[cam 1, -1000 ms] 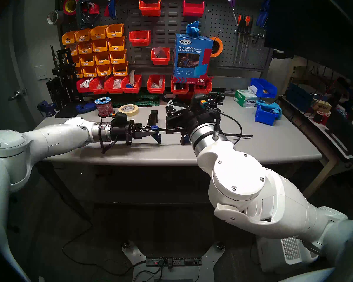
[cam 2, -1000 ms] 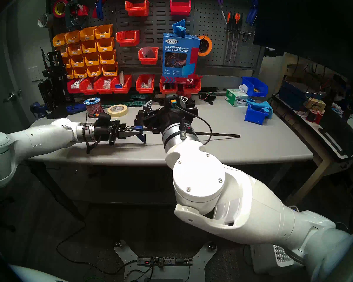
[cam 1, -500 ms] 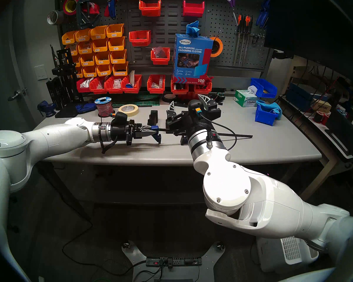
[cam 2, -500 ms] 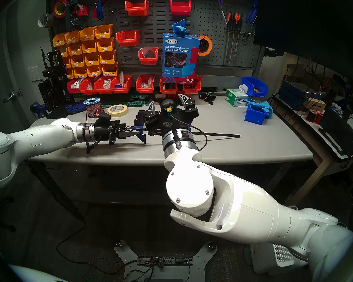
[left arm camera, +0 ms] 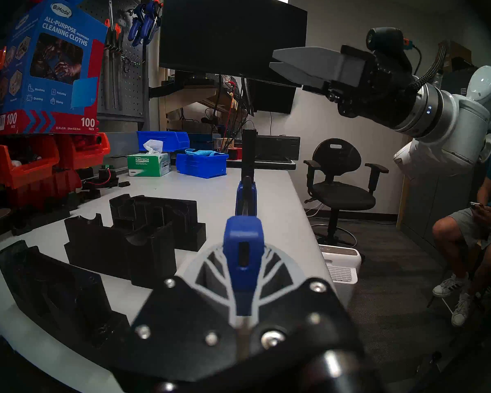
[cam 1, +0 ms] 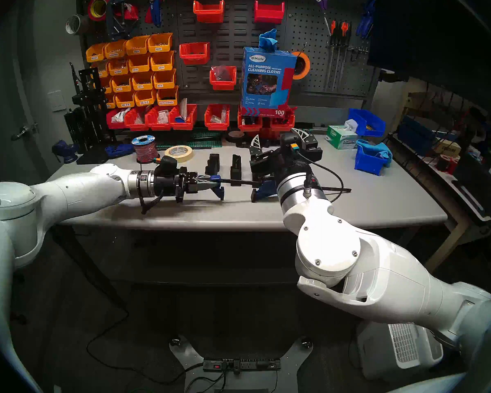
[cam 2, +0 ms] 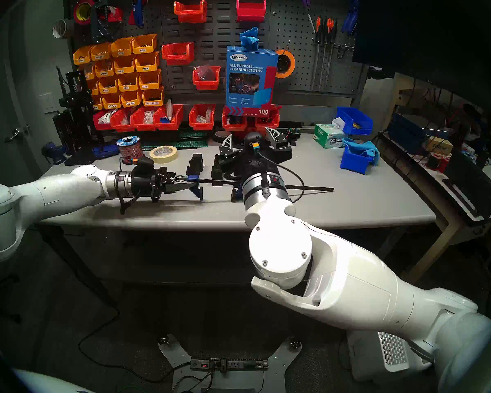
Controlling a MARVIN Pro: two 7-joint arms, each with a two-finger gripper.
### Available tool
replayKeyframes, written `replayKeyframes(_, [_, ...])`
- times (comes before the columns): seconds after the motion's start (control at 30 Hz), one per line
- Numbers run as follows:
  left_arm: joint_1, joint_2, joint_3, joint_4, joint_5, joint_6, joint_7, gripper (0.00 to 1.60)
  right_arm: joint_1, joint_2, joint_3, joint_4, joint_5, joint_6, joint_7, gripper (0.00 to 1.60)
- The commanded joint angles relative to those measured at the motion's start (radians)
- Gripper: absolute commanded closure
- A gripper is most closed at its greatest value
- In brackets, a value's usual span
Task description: Clamp the two 3D printed pieces together with the clamp
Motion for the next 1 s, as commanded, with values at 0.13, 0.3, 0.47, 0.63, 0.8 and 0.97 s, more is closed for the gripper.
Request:
replayKeyframes(0.13, [-0.006, 0.001, -0.013, -0.001, 0.004, 0.003, -0.089, 1.60, -0.028, 0.059, 0.030, 0.032, 0.019, -0.059, 0.001, 0.00])
replayKeyframes(0.3, [-0.005, 0.001, -0.017, -0.001, 0.007, 0.004, -0.090, 1.60, -0.036, 0.071, 0.044, 0.032, 0.061, -0.089, 0.024, 0.00])
replayKeyframes(0.47, [-0.004, 0.001, -0.020, 0.000, 0.009, 0.005, -0.090, 1.60, -0.046, 0.088, 0.054, 0.032, 0.111, -0.121, 0.071, 0.00])
replayKeyframes(0.63, [-0.002, 0.001, -0.024, 0.000, 0.011, 0.006, -0.091, 1.60, -0.048, 0.094, 0.053, 0.035, 0.130, -0.127, 0.093, 0.00])
replayKeyframes(0.8, [-0.001, 0.001, -0.027, 0.001, 0.014, 0.007, -0.091, 1.60, -0.045, 0.087, 0.051, 0.041, 0.129, -0.131, 0.089, 0.00])
replayKeyframes(0.97, [0.001, 0.001, -0.030, 0.001, 0.016, 0.007, -0.091, 1.60, -0.042, 0.071, 0.048, 0.055, 0.136, -0.134, 0.089, 0.00])
